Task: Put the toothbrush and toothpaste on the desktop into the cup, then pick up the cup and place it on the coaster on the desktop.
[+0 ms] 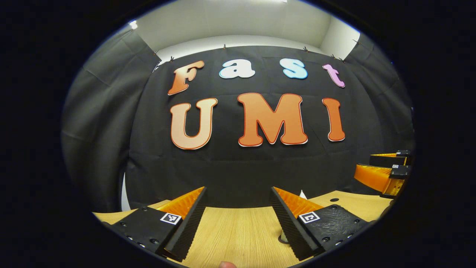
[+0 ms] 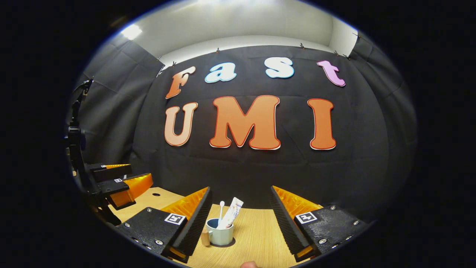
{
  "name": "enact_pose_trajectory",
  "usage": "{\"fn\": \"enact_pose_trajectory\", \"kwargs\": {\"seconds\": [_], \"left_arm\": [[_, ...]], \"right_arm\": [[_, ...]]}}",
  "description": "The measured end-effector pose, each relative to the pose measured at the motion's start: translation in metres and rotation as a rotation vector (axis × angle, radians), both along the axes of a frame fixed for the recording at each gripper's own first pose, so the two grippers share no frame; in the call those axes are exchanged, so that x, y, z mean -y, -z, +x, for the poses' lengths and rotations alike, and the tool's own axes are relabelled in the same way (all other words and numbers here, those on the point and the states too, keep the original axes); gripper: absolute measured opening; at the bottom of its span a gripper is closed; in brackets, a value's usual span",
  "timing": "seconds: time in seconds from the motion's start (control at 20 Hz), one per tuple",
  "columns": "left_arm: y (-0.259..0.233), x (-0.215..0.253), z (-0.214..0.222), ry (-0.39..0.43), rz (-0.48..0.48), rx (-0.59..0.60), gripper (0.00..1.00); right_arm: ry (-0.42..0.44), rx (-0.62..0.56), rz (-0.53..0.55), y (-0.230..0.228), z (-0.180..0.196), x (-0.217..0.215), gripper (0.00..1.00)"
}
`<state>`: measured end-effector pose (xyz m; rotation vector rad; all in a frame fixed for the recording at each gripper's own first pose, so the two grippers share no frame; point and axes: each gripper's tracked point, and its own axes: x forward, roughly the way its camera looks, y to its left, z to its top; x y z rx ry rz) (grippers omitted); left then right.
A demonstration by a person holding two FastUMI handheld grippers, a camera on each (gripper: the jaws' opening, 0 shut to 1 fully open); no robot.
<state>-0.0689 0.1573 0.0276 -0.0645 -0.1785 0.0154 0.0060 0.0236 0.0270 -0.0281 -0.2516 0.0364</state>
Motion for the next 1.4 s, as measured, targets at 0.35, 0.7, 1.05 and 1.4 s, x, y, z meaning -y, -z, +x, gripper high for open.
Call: {"fn": "enact_pose_trajectory", "kwargs": {"seconds": [0.35, 0.7, 1.05, 1.4], "left_arm": [[0.001, 0.003, -0.001, 0.004, 0.012, -0.014, 0.99], [0.004, 0.004, -0.001, -0.009, 0.014, -0.032, 0.99], [0.004, 0.01, -0.003, 0.0, -0.018, -0.029, 0.99], [0.002, 0.028, -0.009, 0.05, 0.006, -0.012, 0.99]], "right_arm": [[-0.009, -0.008, -0.004, 0.002, 0.001, -0.003, 0.92], [-0.004, 0.003, 0.006, -0.002, 0.0, 0.0, 0.92], [-0.022, 0.009, 0.017, -0.003, -0.002, 0.0, 0.93], [-0.019, 0.01, 0.003, -0.001, -0.002, -0.002, 0.97]]}}
